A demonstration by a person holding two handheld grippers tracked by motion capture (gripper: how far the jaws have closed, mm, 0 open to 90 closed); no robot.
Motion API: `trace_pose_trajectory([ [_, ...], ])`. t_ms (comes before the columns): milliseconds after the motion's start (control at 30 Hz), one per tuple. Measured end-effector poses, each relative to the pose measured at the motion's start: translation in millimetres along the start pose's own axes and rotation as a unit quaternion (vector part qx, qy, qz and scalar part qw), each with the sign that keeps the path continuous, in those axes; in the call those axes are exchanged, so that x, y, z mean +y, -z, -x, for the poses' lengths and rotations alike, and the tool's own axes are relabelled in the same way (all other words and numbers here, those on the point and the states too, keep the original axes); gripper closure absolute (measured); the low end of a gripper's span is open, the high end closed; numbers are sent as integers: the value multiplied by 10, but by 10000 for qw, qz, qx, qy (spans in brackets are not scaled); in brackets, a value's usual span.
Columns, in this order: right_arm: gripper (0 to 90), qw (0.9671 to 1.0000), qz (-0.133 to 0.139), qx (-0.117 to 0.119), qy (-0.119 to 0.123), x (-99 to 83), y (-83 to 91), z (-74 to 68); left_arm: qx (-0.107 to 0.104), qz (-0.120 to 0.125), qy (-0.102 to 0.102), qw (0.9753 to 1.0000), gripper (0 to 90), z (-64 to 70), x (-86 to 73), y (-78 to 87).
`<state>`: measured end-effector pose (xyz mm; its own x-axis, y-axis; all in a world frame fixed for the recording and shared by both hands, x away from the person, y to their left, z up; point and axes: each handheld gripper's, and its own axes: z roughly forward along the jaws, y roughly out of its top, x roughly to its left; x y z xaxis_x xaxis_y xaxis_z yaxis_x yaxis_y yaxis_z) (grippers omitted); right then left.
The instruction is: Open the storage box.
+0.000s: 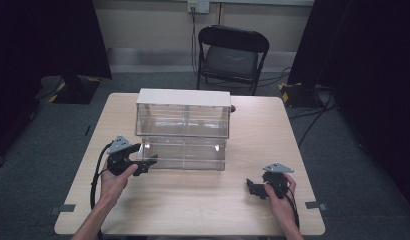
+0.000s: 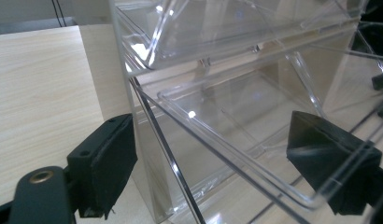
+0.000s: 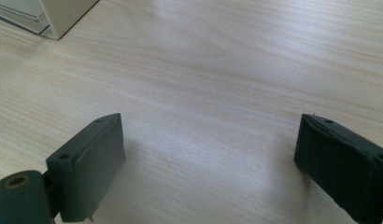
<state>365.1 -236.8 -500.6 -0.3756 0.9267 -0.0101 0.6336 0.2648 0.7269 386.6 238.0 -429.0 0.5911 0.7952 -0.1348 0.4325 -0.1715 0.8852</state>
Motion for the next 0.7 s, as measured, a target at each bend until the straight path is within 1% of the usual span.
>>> trace_pose_trajectory([
  [100, 78, 10000, 0, -1, 0, 0, 0, 0, 1, -9, 10, 10000, 159, -9, 11, -5],
  [133, 78, 10000, 0, -1, 2, 0, 0, 0, -12, 15, 46, 10000, 159, -13, 12, -7],
  [200, 78, 10000, 0, -1, 1, 0, 0, 0, -16, -6, 35, 10000, 157, -20, 11, -8],
  [233, 78, 10000, 1, -2, 2, 0, 0, 0, -15, 22, 86, 10000, 157, -19, 12, -7],
  [333, 78, 10000, -2, 2, -2, 0, 0, 0, 4, 29, 44, 10000, 159, -21, 20, -3],
  [400, 78, 10000, 1, 0, 2, 0, 0, 0, -10, 4, 44, 10000, 160, -26, 29, -3],
  [433, 78, 10000, -2, 0, -3, 0, 0, -1, -13, 24, 83, 10000, 159, -24, 33, -6],
  [600, 78, 10000, 3, 7, 5, 0, 0, 0, 5, 52, 57, 10000, 162, -18, 52, -6],
  [700, 78, 10000, -1, 1, -1, 0, 0, 0, 7, 100, 122, 9999, 164, -16, 55, -4],
])
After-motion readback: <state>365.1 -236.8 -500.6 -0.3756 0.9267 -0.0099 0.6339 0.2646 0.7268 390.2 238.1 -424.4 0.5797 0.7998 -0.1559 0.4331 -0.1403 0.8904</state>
